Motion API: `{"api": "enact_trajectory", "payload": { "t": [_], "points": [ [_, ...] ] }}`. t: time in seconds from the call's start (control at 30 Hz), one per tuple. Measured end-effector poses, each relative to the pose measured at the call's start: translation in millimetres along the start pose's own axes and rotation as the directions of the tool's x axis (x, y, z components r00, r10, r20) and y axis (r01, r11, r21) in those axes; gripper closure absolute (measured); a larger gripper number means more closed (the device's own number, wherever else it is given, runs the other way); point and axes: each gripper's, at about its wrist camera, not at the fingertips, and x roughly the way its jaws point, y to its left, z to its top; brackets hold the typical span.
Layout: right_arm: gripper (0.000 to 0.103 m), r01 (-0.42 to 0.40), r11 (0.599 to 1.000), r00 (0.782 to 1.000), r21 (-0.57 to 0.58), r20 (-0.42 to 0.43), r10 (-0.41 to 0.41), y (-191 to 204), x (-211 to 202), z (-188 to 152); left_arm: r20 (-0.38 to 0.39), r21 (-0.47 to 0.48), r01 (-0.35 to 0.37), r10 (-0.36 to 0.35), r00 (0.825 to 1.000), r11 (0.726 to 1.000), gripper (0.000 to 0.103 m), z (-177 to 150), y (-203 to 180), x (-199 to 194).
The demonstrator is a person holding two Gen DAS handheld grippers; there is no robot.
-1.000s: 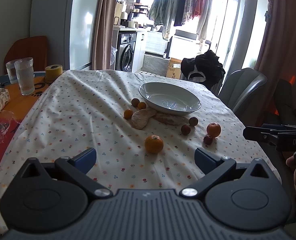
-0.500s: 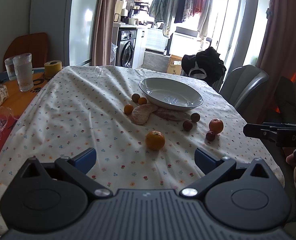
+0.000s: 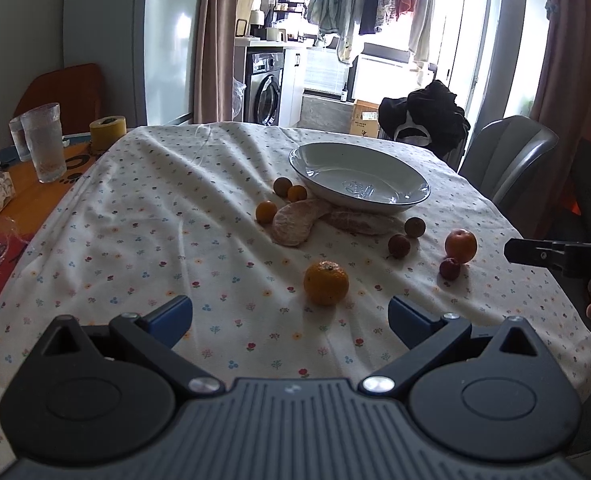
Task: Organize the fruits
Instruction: 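Grasp the small mandarin with the left tool while the right tool grasps a red fruit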
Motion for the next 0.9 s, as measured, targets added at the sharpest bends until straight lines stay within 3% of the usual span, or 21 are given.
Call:
{"api": "enact_trajectory", "payload": {
  "t": [0.43,0.67,0.9],
  "points": [
    [0.000,-0.008,0.999,1.000,0.036,0.019,0.007,-38.3,18.3,-2.8,0.004,-0.039,0.029,-0.029,1.000,0.999,0.004,10.4,-13.8,34.1],
    [0.000,-0.020,1.000,1.000,0.013,0.017,0.020,-46.6,24.0,-5.0,0.010,-0.051,0.061,-0.060,0.998,0.997,0.018,14.9,-23.6,54.1],
    [0.009,-0.045,0.999,0.999,-0.016,0.002,0.045,-47.7,35.0,-7.9,-0.036,-0.085,0.061,-0.064,0.997,0.995,0.044,12.5,-22.8,82.5]
  ]
}}
